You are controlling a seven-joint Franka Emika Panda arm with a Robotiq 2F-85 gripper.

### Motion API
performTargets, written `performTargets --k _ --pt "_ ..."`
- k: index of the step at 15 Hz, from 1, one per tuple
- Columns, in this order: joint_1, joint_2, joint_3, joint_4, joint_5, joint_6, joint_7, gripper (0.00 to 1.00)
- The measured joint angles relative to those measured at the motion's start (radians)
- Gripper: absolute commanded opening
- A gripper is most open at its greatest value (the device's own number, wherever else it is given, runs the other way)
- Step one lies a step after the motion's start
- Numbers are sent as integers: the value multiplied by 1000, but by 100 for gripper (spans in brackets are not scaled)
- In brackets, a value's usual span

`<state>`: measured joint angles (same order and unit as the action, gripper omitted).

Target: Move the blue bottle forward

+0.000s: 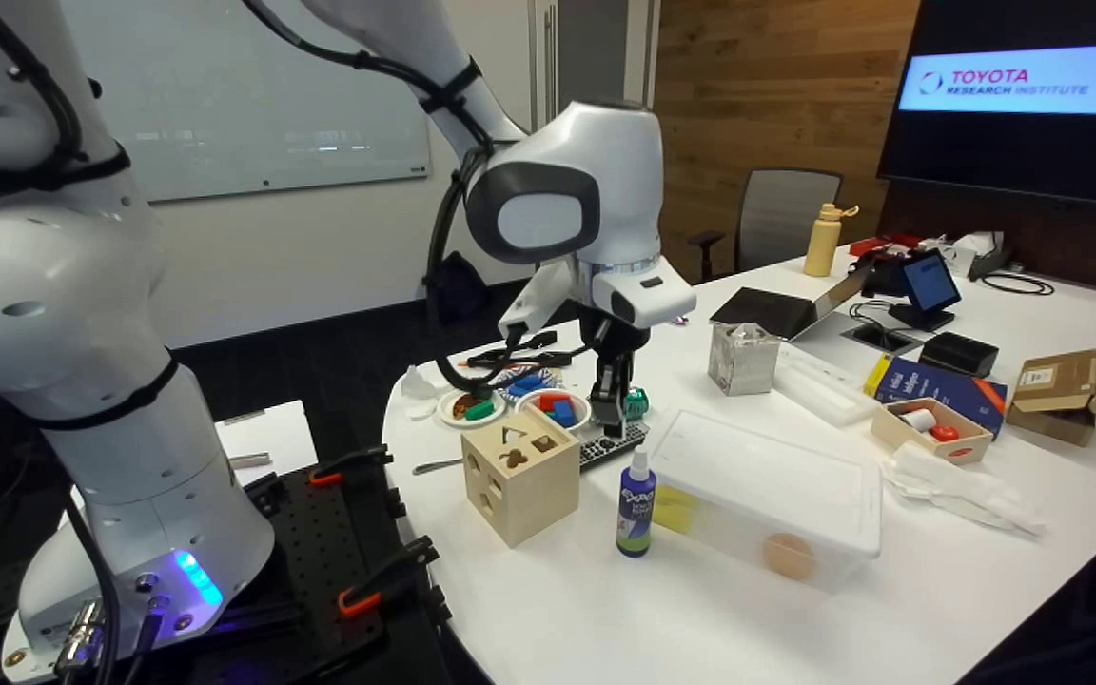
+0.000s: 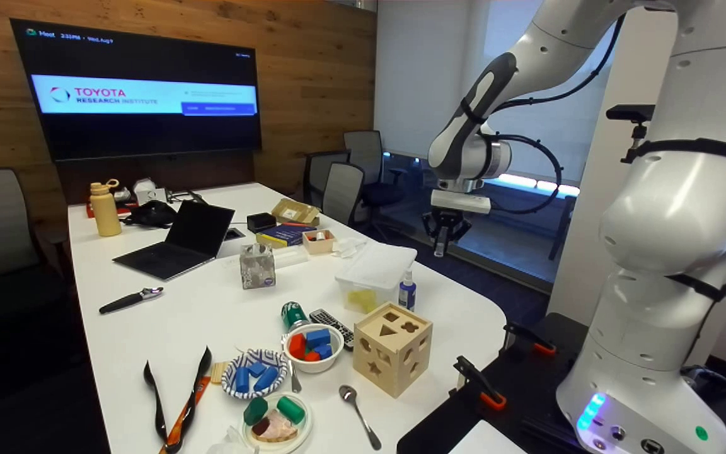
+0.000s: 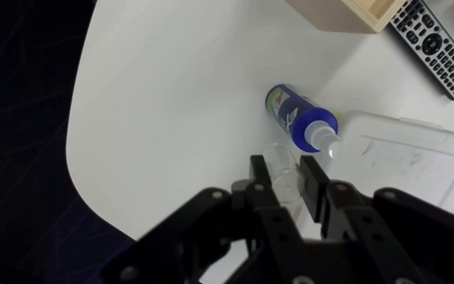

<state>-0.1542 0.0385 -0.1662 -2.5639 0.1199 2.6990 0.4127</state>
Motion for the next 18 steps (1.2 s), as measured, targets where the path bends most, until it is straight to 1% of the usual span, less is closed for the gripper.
performTargets --k 4,6,7,10,13,15,18 --pt "-24 157 -6 -25 89 212 -55 6" --pt "-54 244 20 -15 149 285 -95 6" --pt "-79 287 46 -4 177 313 -114 6" --pt "-178 403 147 55 226 358 -151 6" --pt "-275 516 233 134 230 379 -156 6" --pt "-305 584 250 182 230 384 -157 6" --pt "-311 674 245 240 230 390 -157 6"
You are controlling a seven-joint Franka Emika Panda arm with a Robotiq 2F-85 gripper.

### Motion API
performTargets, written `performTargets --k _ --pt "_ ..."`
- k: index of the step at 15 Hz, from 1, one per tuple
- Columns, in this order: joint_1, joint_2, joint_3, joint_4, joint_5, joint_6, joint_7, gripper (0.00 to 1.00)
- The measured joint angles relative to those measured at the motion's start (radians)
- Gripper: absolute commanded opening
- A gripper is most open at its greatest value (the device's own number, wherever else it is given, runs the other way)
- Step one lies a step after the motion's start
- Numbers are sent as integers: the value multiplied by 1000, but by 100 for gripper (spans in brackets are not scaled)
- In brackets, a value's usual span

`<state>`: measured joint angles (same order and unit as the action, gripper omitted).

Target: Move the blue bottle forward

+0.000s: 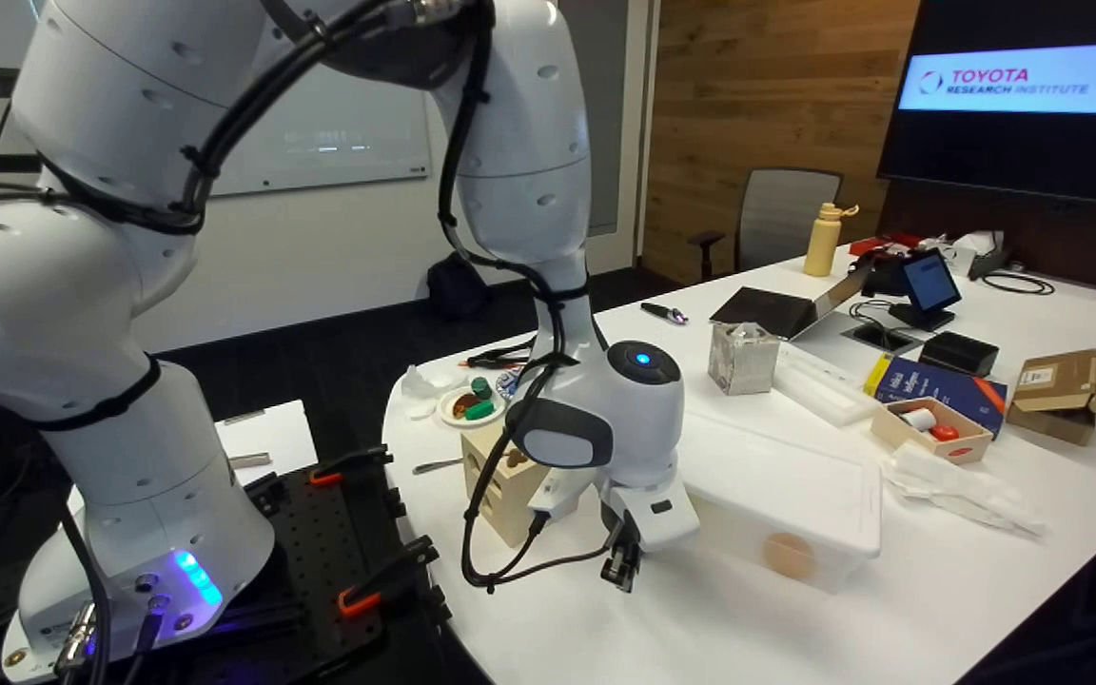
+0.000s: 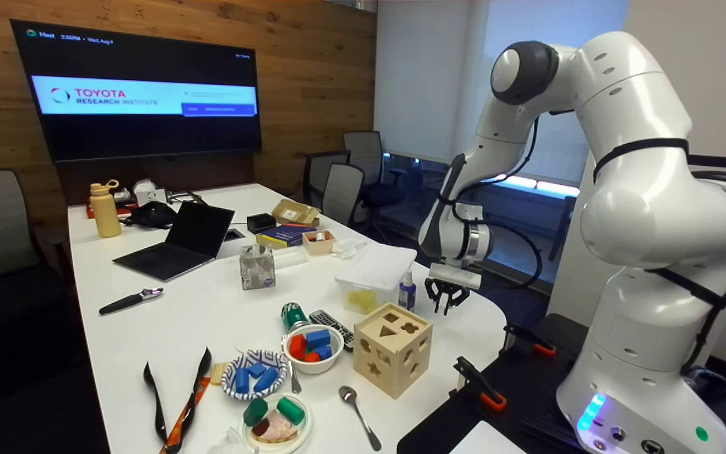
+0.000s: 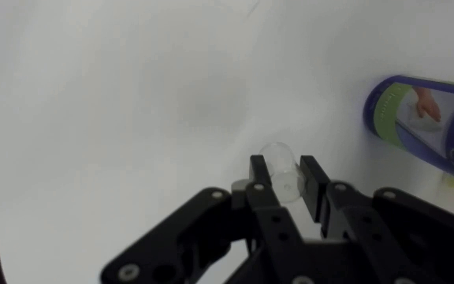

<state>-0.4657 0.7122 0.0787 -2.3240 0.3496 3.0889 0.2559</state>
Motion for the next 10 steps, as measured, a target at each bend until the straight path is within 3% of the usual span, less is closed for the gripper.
performTargets --k 2,5,10 --pt "2 48 -5 31 0 2 0 52" --pt "10 94 -19 65 0 2 0 62" --pt "32 98 -46 83 0 10 0 99"
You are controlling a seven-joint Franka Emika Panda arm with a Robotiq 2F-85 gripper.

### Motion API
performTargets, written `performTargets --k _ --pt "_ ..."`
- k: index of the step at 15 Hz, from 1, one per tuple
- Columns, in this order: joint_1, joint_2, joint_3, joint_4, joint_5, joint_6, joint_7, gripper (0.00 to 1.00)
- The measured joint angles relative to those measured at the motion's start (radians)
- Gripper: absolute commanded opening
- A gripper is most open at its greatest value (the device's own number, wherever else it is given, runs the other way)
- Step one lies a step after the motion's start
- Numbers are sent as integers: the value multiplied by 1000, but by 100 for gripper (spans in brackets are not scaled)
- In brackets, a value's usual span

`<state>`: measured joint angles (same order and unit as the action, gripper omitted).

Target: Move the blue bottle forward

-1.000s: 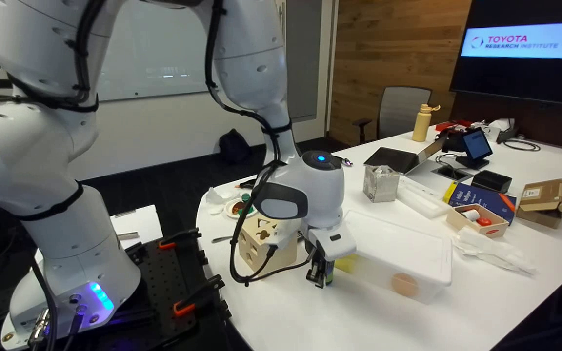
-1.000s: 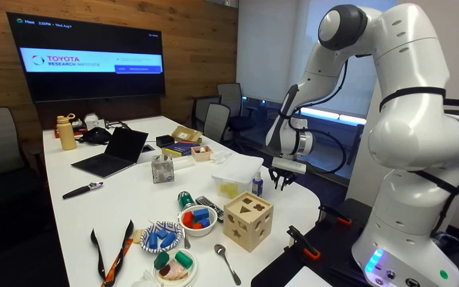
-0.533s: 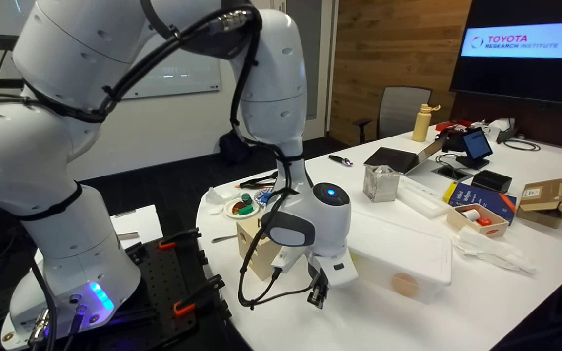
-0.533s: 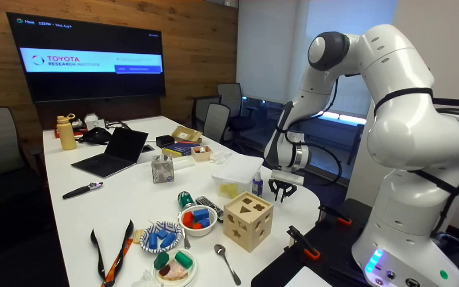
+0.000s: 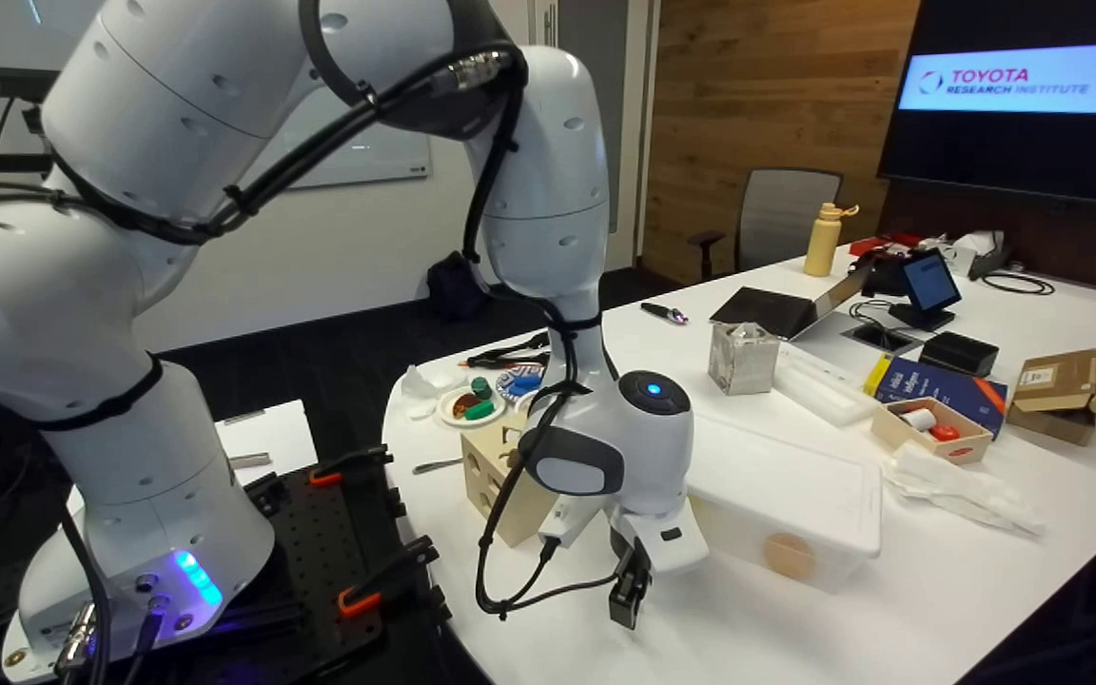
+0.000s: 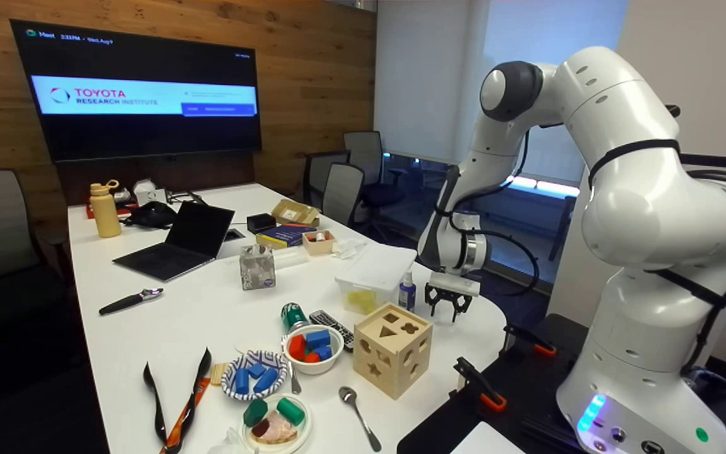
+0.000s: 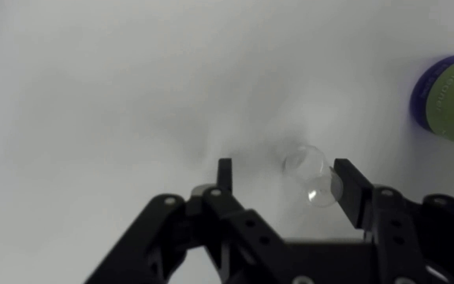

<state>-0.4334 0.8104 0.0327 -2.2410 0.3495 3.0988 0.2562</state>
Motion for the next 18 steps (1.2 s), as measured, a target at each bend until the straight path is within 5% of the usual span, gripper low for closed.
performTargets --k 5,10,18 --pt "43 -121 -12 -33 0 2 1 100" --pt "149 -267 -94 -94 0 -43 5 100" --pt "233 -317 -187 -118 -4 -138 8 100"
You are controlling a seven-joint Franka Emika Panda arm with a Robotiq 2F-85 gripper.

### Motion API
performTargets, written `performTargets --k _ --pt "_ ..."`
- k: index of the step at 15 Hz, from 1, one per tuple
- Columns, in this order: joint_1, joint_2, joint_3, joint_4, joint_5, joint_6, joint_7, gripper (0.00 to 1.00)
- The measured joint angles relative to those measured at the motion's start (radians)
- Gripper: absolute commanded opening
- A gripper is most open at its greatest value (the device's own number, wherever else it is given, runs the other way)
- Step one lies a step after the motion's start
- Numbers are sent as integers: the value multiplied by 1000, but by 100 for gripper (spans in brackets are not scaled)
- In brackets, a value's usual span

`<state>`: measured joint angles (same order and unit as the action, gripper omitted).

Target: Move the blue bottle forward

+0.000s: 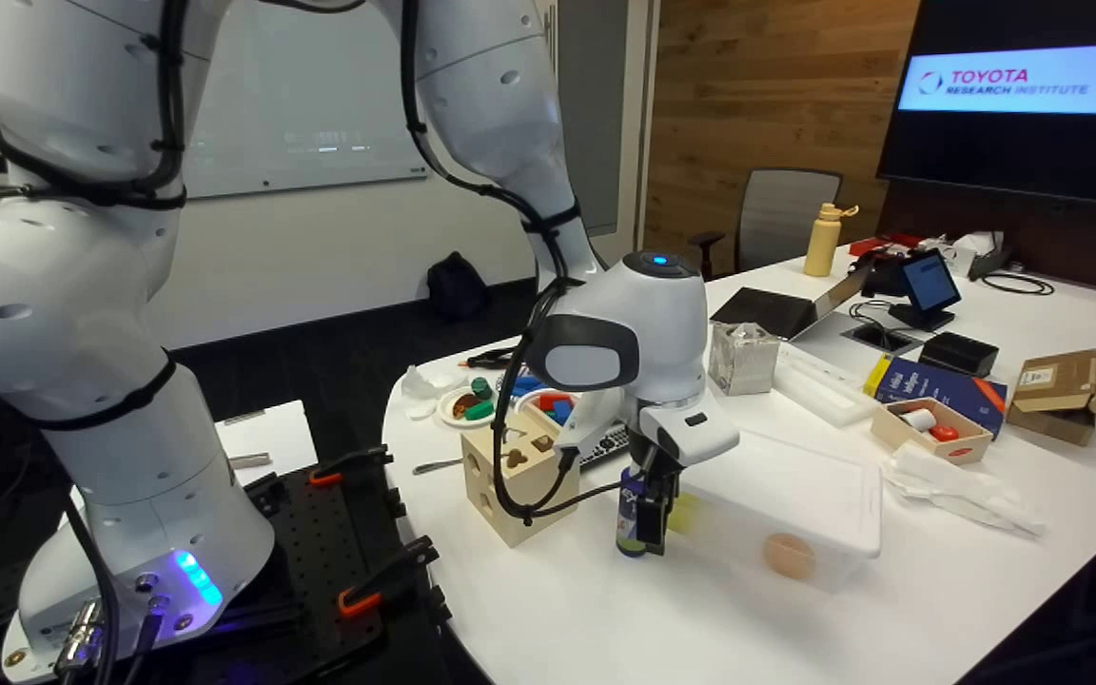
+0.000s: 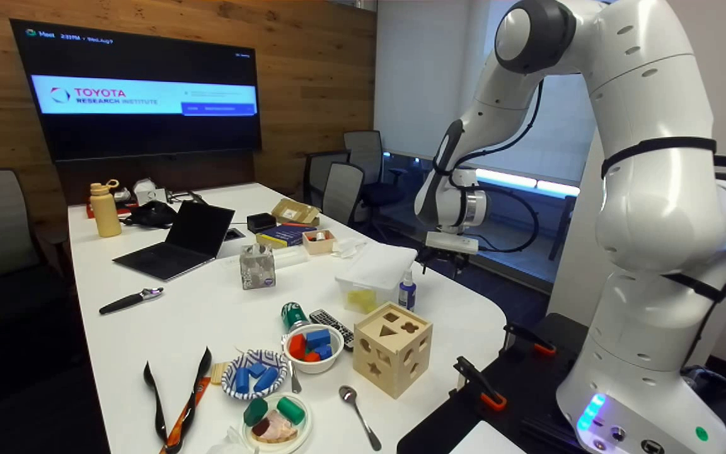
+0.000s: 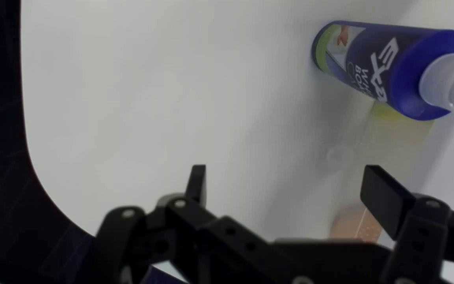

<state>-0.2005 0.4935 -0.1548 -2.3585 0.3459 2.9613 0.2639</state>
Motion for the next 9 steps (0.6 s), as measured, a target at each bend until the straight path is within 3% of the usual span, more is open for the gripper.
performTargets --k 9 --pt "5 -3 -4 -19 -1 -5 0 100"
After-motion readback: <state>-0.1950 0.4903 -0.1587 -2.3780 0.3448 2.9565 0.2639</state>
